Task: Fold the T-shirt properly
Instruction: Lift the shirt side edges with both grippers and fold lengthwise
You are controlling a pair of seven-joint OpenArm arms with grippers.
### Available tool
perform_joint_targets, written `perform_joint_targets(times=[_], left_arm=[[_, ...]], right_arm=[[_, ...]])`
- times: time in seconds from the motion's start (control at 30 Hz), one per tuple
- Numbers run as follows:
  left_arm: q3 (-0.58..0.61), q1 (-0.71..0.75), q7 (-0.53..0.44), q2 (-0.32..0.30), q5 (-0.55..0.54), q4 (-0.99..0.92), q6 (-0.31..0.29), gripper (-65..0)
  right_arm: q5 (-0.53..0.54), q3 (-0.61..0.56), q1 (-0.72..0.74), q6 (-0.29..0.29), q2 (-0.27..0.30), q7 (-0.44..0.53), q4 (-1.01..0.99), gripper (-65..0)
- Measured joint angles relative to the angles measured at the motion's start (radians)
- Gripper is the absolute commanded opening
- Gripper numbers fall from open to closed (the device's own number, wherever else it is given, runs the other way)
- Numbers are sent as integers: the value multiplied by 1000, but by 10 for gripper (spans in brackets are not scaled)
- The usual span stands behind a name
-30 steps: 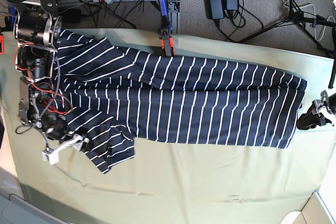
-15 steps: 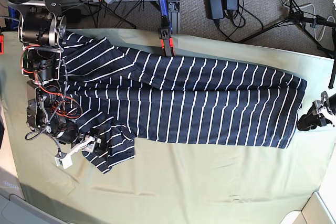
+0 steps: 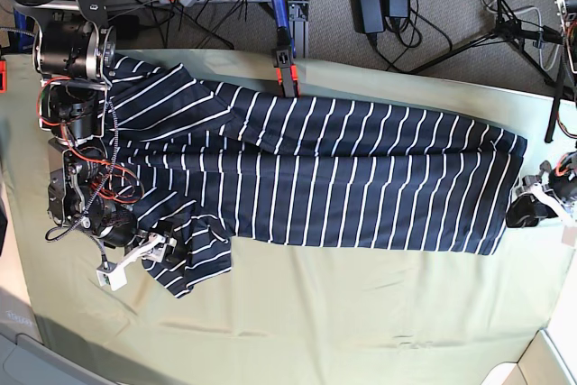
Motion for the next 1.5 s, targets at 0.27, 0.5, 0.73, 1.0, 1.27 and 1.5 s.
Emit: perform_joint_targets(times=[0.27,0.5,0.73,1.0,1.27,1.5], left_arm=[[0,-115,-35,55,92,-172,40,-379],[-2,-243,-43,91,94,-379,43,-379],[-2,-257,-41,121,71,-387,43,-379],[-3,-257,-27,165,72,-387,43,-379],[-3,-257,-34,179,79,-387,43,-389],[-3,-257,-35,179,80,-386,43,-594]], right_arm=[[7,0,1,0,0,-13,1,-207],[14,-1,-1,0,-2,-21,2,-207],[29,-1,-2,0,-2,-25,2,-207],[30,-1,-2,0,-2,-25,2,-207],[30,-1,-2,0,-2,-25,2,-207],[80,-1,-2,0,-2,-87,2,-444]])
